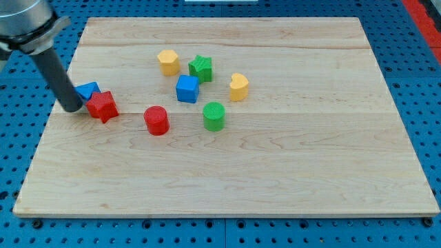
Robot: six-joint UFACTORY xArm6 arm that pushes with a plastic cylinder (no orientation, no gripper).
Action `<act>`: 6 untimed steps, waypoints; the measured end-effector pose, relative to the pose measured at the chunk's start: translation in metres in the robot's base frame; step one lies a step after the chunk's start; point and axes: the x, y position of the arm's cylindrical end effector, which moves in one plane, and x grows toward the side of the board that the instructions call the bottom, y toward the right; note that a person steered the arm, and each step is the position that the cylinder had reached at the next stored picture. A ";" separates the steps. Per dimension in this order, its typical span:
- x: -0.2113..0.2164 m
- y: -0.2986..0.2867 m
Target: Separate the blue triangle and red star
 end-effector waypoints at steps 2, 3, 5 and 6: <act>-0.034 0.024; -0.036 0.023; -0.052 0.013; -0.071 0.009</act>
